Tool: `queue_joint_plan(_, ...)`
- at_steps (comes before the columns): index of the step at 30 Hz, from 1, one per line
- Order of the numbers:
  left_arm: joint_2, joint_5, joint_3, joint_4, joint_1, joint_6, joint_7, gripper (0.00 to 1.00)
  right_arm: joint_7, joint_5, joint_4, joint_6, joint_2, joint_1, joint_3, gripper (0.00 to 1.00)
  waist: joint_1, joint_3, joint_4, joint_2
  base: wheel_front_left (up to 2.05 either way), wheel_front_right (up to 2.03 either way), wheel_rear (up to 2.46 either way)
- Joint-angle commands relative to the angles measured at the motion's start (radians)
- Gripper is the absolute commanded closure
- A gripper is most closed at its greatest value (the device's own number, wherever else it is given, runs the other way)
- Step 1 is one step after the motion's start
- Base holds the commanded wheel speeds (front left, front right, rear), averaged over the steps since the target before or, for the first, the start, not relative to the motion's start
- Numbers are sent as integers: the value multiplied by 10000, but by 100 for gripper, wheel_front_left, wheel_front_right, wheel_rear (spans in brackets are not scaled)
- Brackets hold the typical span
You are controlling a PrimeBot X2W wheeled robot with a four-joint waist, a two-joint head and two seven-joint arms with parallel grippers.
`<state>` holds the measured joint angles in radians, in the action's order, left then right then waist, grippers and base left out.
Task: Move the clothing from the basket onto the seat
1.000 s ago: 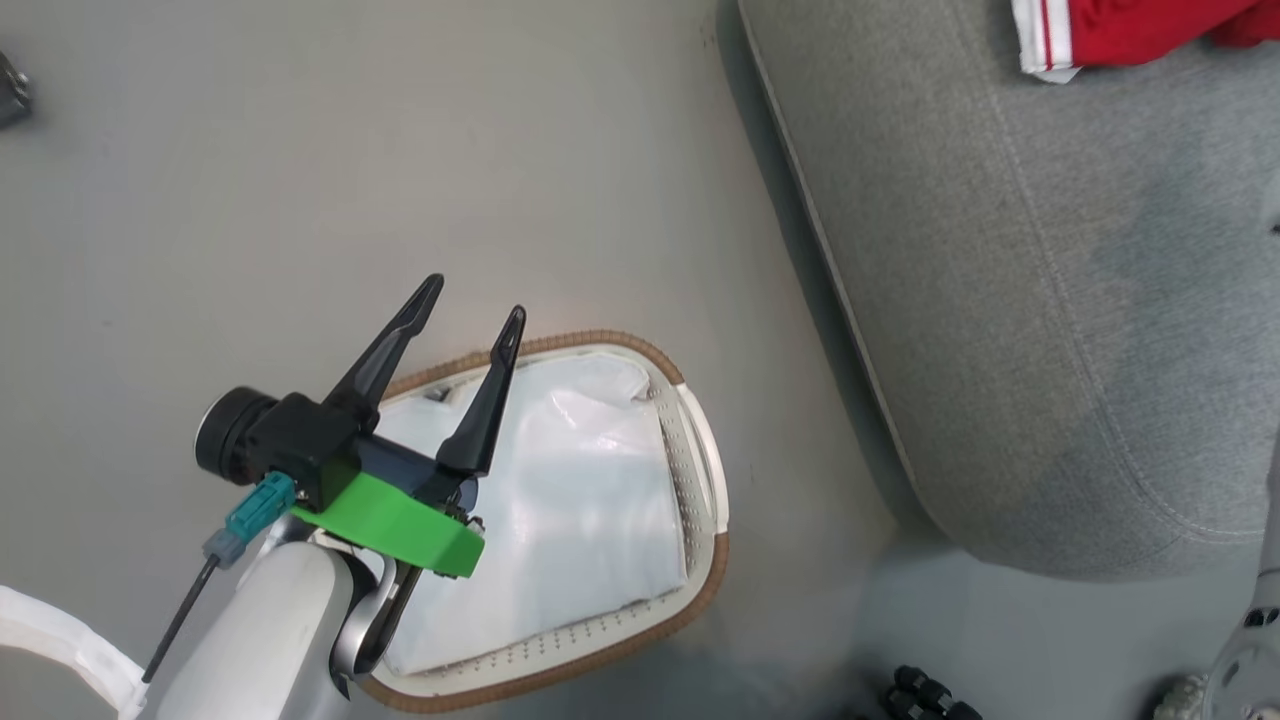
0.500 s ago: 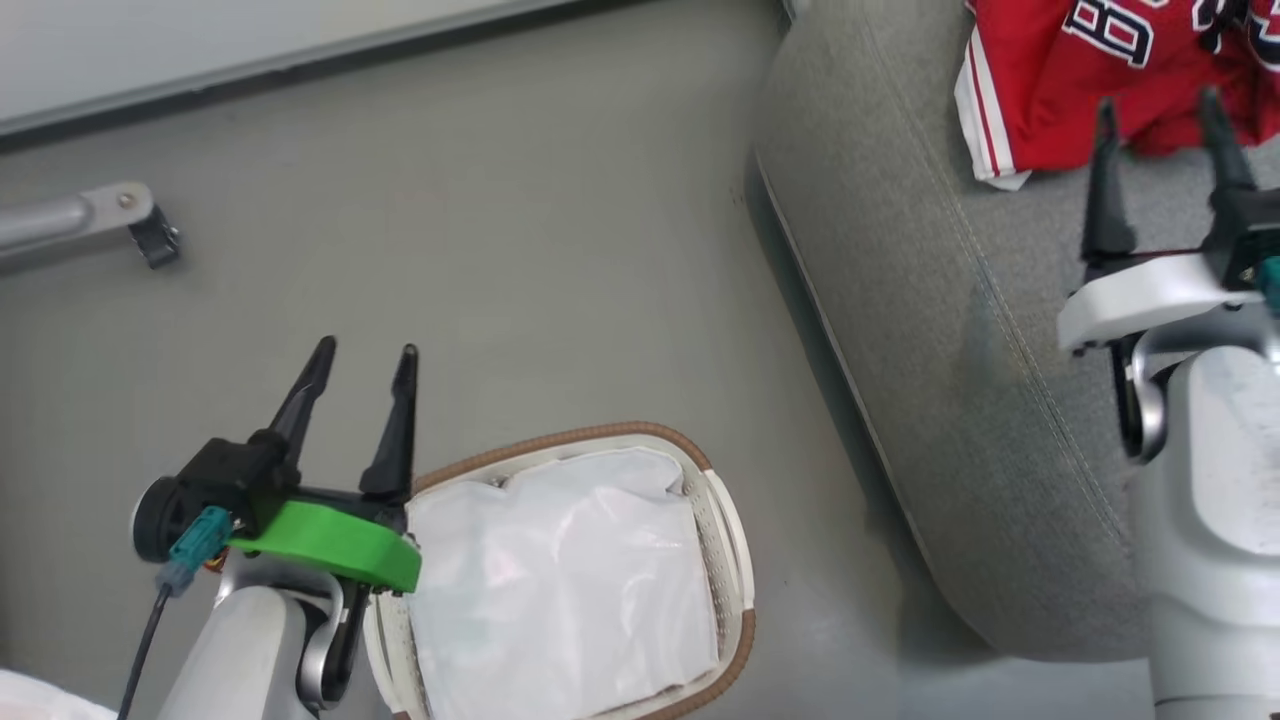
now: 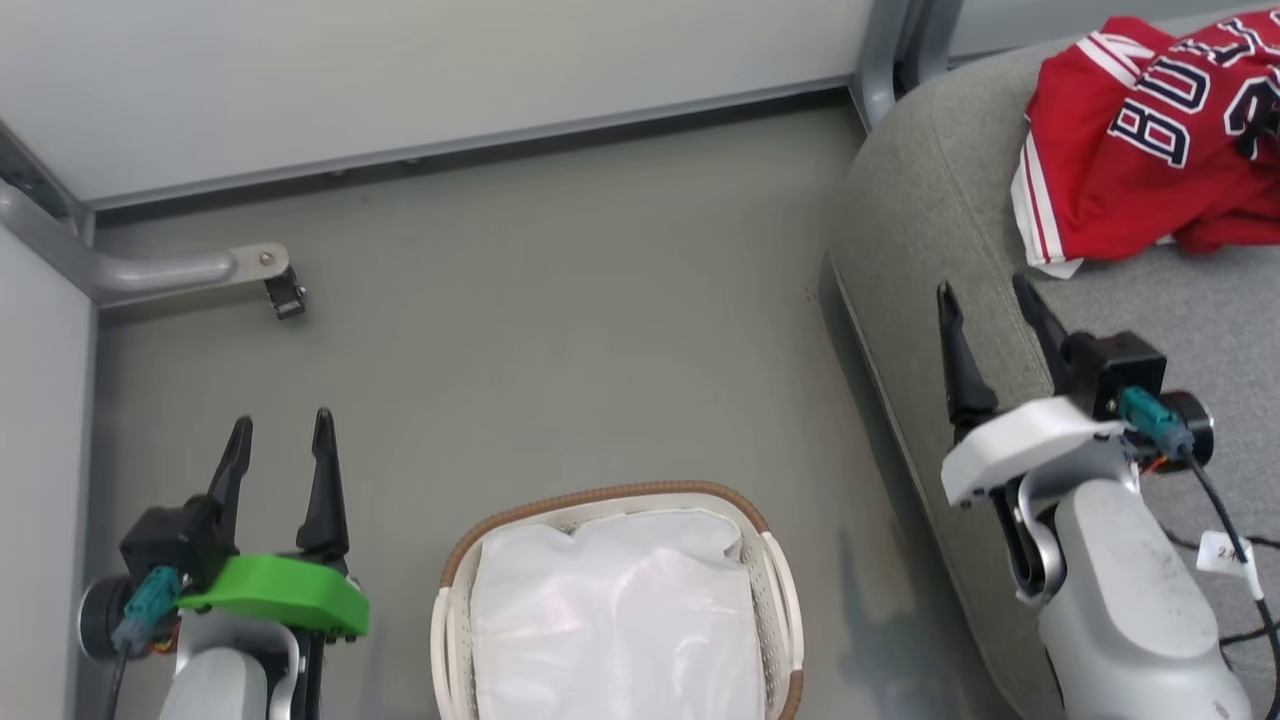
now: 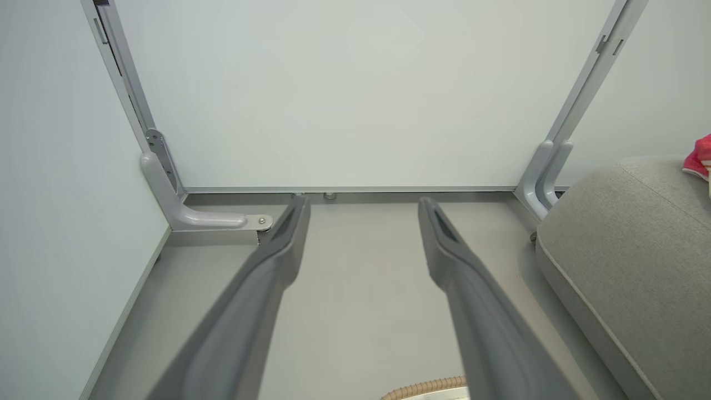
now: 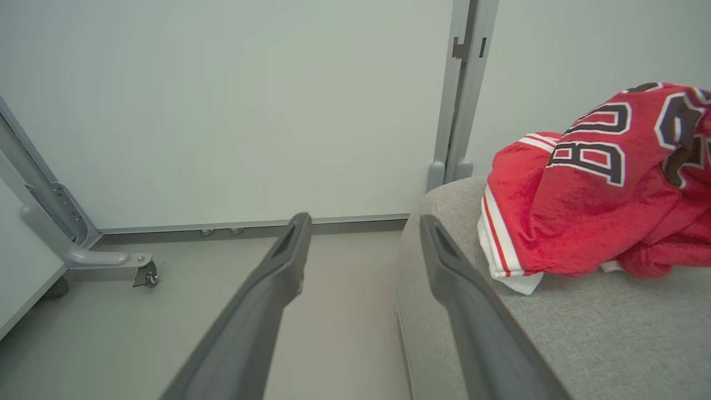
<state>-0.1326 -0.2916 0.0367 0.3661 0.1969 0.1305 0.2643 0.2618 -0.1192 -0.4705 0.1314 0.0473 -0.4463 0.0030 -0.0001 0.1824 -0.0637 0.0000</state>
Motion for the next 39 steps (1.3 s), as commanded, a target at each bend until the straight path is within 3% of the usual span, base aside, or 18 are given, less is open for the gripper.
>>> queue_joint_plan(1, 87, 129, -121, 95, -291, 4, -5, 0, 46, -135, -90, -14, 62, 317, 98, 0, 1, -451, 316, 0, 0, 0, 0)
queue_joint_plan(11, 571, 498, -908, 172, -1409, 4, -3, 0, 46, -871, -279, -14, 57, 1555, 189, 0, 1, -1205, 402, 0, 0, 0, 0)
queue_joint_plan(18, 665, 73, -777, 182, -1690, 4, -3, 0, 46, -739, -221, -14, 57, 1698, 190, 0, 1, -1317, 394, 0, 0, 0, 0)
queue_joint_plan(19, 696, 83, -741, 199, -1526, 0, -2, 100, -1, -772, -250, 0, 13, 1547, 194, 100, 1, -1320, 395, 0, 0, 0, 0)
queue_joint_plan(23, 779, 1, -724, 530, -1540, 0, -38, 100, -61, -863, -542, 0, -61, 1742, 165, 100, 1, -1327, 398, 0, 0, 0, 0)
queue_joint_plan(39, 784, -2774, -902, 148, -1389, 1, -833, 100, -845, -3829, 66, -2, -36, 2083, -122, 100, 1, -1387, 429, 0, 0, 0, 0)
